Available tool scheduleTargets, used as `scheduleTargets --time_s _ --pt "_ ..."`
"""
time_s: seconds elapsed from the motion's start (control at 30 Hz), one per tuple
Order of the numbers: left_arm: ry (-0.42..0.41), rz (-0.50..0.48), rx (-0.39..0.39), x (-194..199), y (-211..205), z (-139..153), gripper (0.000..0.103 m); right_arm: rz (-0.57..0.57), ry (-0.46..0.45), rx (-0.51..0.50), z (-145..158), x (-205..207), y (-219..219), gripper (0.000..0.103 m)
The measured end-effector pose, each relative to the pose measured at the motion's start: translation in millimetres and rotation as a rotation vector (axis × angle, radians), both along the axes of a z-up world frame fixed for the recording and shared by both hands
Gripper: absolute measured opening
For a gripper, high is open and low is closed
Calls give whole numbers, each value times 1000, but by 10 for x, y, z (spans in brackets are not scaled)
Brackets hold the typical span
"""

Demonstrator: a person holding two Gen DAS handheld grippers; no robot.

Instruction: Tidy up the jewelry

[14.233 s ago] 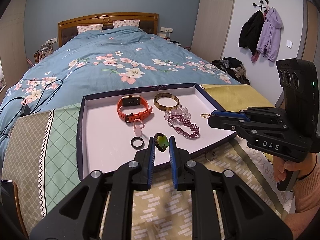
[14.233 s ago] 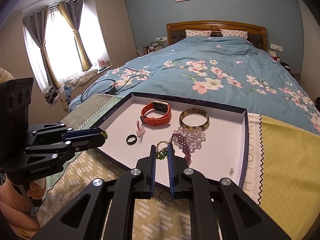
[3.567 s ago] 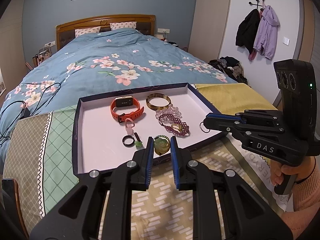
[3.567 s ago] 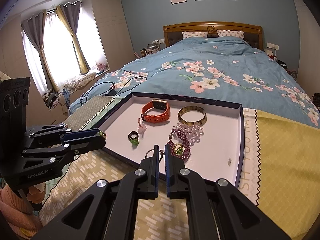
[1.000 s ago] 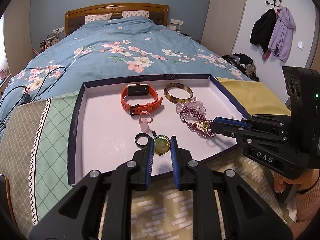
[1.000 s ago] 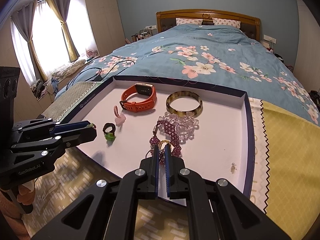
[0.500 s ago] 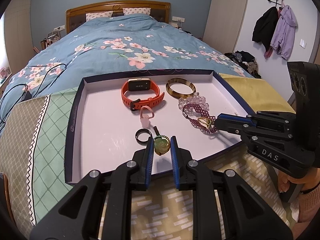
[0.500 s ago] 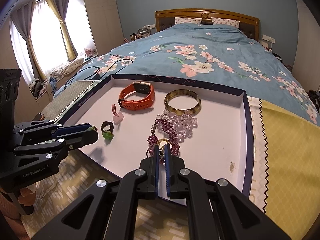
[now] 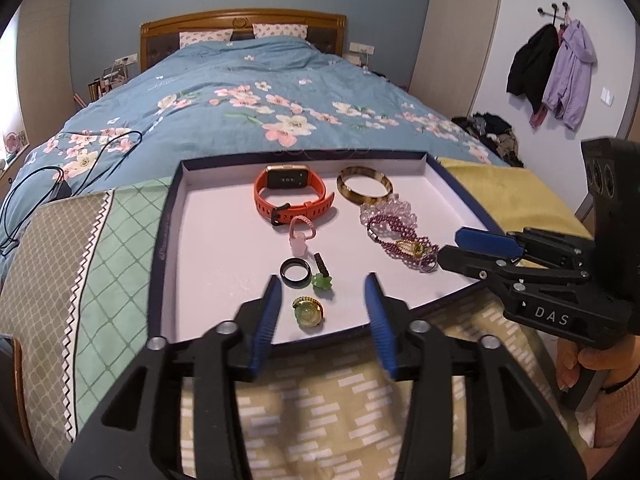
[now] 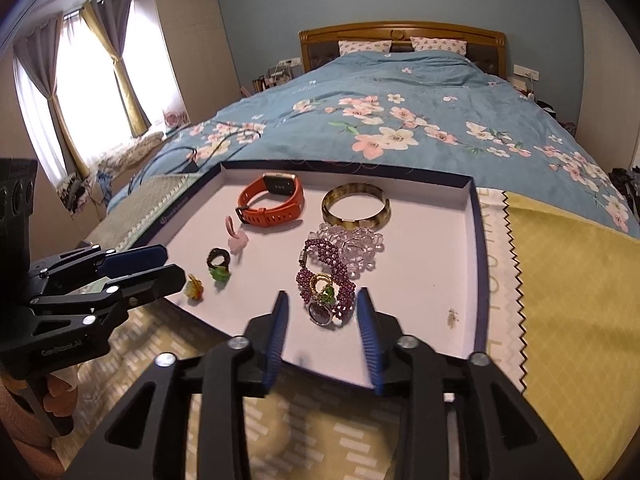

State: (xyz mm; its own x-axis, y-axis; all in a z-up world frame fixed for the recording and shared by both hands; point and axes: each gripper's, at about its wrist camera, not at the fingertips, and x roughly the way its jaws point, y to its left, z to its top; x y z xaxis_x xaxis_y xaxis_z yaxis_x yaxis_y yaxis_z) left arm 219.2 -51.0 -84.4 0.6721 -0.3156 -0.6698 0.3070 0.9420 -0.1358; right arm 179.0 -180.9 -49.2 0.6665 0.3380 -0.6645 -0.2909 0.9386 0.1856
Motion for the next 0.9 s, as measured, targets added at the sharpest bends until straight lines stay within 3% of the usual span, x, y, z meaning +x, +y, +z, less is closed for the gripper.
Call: scheduleTargets --time_s 0.07,0.1,0.2,0.23,0.27,0.37,0.67,0.8,0.9 --pt "-19 8 -12 -75 46 48 57 -8 -15 14 33 -76 -29 43" --pt "-32 24 -15 -129 77 76 70 -15 -26 20 56 -127 -44 51" --pt "-72 49 -29 -289 148 137 83 -37 -70 29 127 -276 -71 69" --pt "-87 62 -26 -349 168 156 92 -49 -92 21 153 -349 -75 75" --pt "-117 82 -24 -423 192 182 96 -60 -110 18 177 -393 -75 87" --pt "-173 118 -19 -588 262 247 97 -83 -186 -2 256 -588 -69 96" --pt "-353 217 -23 -1075 394 485 97 -208 -331 4 351 -1012 -157 96" --pt "-445 222 0 -1276 340 556 97 -243 -410 5 414 -1164 -181 96" --pt "-463 205 2 -1367 311 611 97 -247 -436 -13 444 -1225 -166 96"
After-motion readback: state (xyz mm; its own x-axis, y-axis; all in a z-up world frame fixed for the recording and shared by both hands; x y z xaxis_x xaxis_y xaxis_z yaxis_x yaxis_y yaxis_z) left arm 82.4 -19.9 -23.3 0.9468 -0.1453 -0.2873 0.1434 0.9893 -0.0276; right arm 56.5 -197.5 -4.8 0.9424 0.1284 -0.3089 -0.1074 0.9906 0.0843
